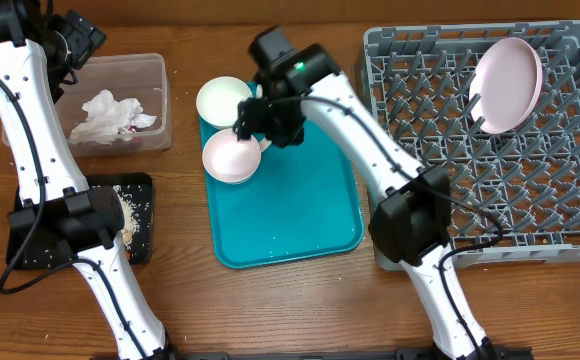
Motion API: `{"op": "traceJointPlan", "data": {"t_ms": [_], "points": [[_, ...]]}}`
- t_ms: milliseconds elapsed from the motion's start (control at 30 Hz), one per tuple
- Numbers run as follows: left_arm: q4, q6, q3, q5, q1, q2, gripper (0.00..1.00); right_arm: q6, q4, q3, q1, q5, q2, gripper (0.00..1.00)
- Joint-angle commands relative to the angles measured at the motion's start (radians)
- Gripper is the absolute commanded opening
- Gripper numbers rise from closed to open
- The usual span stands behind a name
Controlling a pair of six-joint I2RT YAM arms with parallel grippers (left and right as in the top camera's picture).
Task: Sort waste into correct bins and load items into the dishwasher rack
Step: 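Move the right gripper to the pink bowl and grasp its rim, then lift the pink bowl and carry it right to the rack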
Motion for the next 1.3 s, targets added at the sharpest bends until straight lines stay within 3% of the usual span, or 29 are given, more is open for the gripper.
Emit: {"op": "traceJointPlan", "data": {"t_ms": [0, 133, 567, 767, 1067, 1100, 1167, 1267], "points": [[-0.002, -0.006, -0.002, -0.007, -0.008, -0.002, 1.00, 0.027, -0.034, 0.007, 0.027, 0.138, 0.024, 0.62], [-0.002, -0.006, -0.002, -0.007, -0.008, -0.002, 1.00, 0.026, -0.033, -0.022, 0.040, 0.165, 0.026, 0.54], [-0.002, -0.006, -0.002, -0.007, -0.008, -0.002, 1.00, 0.026, 0.129, -0.207, 0.040, 0.159, 0.026, 0.53], [-0.002, -0.006, -0.002, -0.007, -0.008, -0.002, 1.00, 0.027, 0.041, -0.233, 0.033, 0.275, 0.026, 0.33], [-0.002, -0.006, -0.002, -0.007, -0.008, -0.002, 1.00, 0.026, -0.212, -0.155, -0.100, 0.304, 0.016, 0.29], [-0.002, -0.006, -0.002, -0.007, -0.008, -0.002, 1.00, 0.026, -0.217, -0.155, -0.111, 0.296, 0.016, 0.25], [-0.002, -0.006, -0.002, -0.007, -0.008, -0.002, 1.00, 0.026, -0.226, -0.155, -0.135, 0.287, 0.016, 0.06], [-0.002, -0.006, -0.002, -0.007, -0.008, -0.002, 1.00, 0.026, -0.224, -0.155, -0.146, 0.278, 0.016, 0.04]]}}
